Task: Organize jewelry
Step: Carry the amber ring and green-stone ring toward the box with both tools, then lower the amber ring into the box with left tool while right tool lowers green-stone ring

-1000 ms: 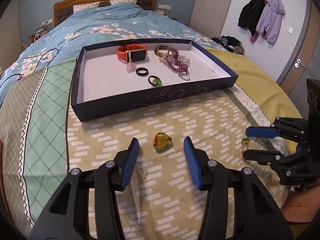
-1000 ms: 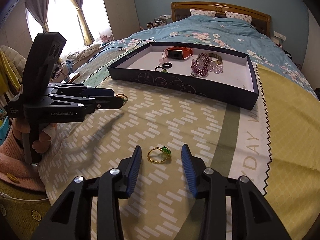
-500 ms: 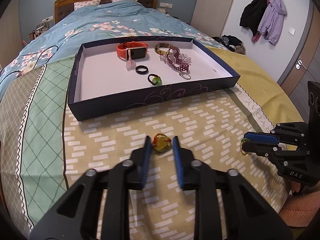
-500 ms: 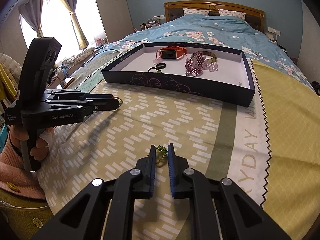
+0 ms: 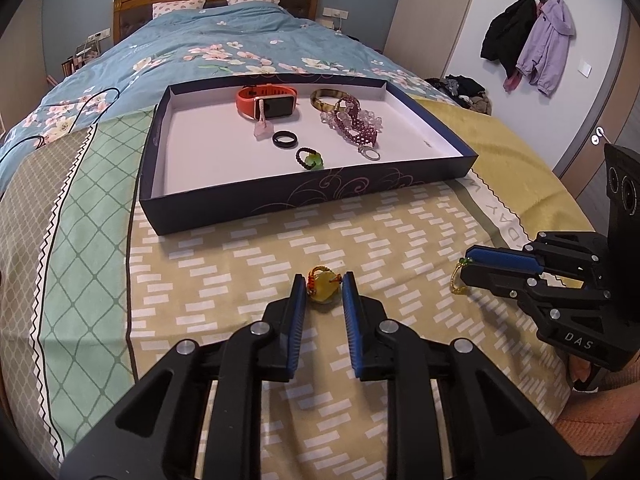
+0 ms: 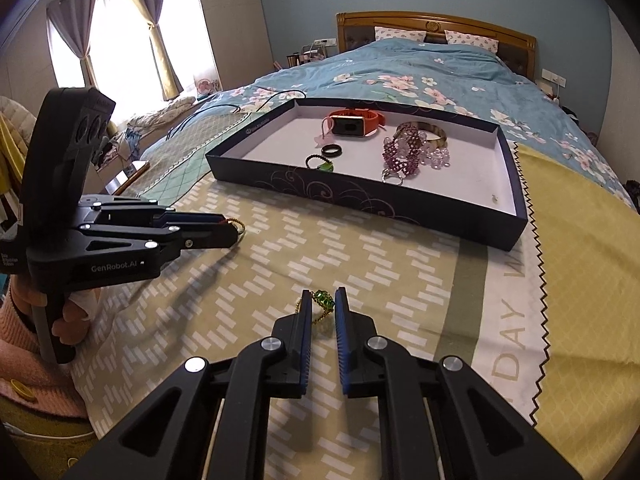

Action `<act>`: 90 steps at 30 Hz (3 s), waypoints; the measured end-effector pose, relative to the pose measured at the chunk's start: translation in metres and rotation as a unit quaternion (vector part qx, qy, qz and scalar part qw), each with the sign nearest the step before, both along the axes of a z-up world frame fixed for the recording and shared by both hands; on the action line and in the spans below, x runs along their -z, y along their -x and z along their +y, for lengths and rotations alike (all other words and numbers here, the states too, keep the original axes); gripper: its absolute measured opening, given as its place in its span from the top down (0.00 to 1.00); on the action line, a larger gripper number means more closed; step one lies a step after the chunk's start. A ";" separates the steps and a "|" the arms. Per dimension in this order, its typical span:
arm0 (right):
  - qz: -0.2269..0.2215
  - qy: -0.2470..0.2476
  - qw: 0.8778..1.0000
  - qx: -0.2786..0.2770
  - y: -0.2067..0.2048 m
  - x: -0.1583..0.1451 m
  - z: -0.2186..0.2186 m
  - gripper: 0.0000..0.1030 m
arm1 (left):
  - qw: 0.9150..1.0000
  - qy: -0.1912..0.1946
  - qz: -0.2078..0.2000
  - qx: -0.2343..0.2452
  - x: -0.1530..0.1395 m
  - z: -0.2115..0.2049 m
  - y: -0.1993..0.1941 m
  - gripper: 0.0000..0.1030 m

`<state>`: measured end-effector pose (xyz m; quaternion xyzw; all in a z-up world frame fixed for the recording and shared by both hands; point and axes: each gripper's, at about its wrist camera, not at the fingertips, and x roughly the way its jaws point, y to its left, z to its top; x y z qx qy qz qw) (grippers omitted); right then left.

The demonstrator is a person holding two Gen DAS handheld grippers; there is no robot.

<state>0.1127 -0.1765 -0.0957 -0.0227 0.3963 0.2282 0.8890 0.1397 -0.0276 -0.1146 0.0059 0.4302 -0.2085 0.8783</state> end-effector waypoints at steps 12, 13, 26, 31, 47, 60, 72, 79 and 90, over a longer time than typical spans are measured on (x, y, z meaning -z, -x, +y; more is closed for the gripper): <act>-0.014 -0.016 1.000 0.012 -0.003 -0.010 -0.006 0.91 | 1.000 0.004 -0.020 -0.002 -0.011 0.000 0.009 0.82; -0.016 -0.018 1.000 0.013 -0.003 -0.011 -0.006 0.91 | 1.000 0.004 -0.022 -0.003 -0.012 0.000 0.010 0.82; -0.034 -0.035 0.999 0.021 -0.011 -0.022 -0.009 0.91 | 0.998 0.009 -0.055 -0.009 -0.032 0.000 0.015 0.82; -0.042 -0.038 0.998 0.023 -0.015 -0.028 -0.010 0.91 | 0.998 0.015 -0.063 -0.014 -0.036 0.002 0.014 0.82; -0.060 -0.045 0.997 0.027 -0.027 -0.040 -0.013 0.91 | 0.995 0.017 -0.090 -0.026 -0.049 0.004 0.009 0.82; -0.069 -0.045 0.996 0.028 -0.038 -0.048 -0.014 0.91 | 0.994 0.017 -0.104 -0.033 -0.058 0.006 0.006 0.82; -0.076 -0.042 0.996 0.029 -0.047 -0.053 -0.015 0.91 | 0.992 0.017 -0.115 -0.038 -0.067 0.007 -0.002 0.82; -0.076 -0.037 0.996 0.030 -0.053 -0.052 -0.015 0.91 | 0.992 0.017 -0.119 -0.038 -0.069 0.008 -0.006 0.82; -0.080 -0.034 0.996 0.030 -0.060 -0.053 -0.016 0.91 | 0.991 0.016 -0.124 -0.039 -0.073 0.006 -0.012 0.82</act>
